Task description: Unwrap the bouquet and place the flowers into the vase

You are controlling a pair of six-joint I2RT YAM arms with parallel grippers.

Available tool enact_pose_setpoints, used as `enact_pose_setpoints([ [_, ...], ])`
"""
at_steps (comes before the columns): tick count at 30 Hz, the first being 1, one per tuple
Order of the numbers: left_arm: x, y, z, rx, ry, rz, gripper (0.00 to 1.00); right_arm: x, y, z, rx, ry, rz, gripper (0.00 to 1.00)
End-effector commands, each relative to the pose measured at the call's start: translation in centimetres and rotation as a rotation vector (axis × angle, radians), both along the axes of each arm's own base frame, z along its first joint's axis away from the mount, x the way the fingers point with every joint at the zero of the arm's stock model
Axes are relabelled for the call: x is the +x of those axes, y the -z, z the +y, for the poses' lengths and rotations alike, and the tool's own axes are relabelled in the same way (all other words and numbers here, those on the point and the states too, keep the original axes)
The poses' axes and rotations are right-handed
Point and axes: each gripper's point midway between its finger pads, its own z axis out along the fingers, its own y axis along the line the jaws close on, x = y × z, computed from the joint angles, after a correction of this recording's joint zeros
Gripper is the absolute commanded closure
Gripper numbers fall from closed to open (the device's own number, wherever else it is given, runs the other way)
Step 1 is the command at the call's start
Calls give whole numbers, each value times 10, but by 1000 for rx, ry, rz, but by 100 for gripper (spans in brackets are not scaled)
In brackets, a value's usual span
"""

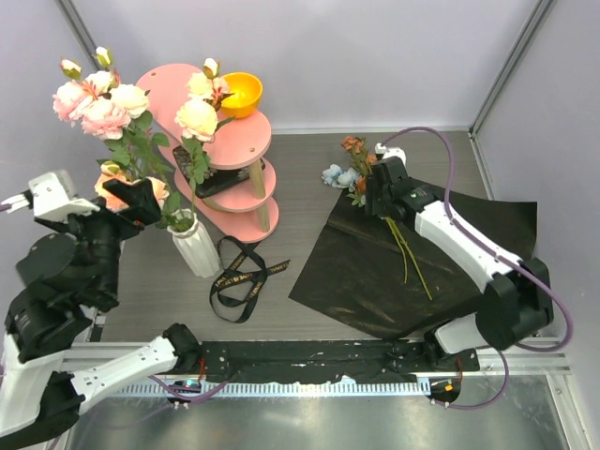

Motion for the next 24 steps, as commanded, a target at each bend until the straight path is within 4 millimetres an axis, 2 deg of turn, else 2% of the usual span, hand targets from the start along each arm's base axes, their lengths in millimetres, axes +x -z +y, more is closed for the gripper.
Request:
enact_pose_setpoints([
  [1, -19, -15, -41, -90, 342, -53, 0, -1, 33, -47, -146, 103, 103, 47],
  [6, -36, -31, -87, -93, 626, -52, 0, 2, 63, -56, -212, 99, 164, 60],
  [7, -38, -28, -94, -79, 659, -32, 0, -1, 73, -58, -224, 98, 194, 62],
  [9, -39, -28, -111, -59, 734, -6, 0, -2, 81, -58, -233, 91, 210, 64],
  [12, -36, -19, -126, -41, 776, 36, 0, -3, 91, -56, -226, 76, 220, 65],
  [19, -35, -13, -157, -69, 880, 47, 0, -1, 113, -61, -269, 86, 255, 67],
  [24, -36, -11, -165, -70, 914, 65, 0, 3, 125, -62, -291, 89, 267, 71],
])
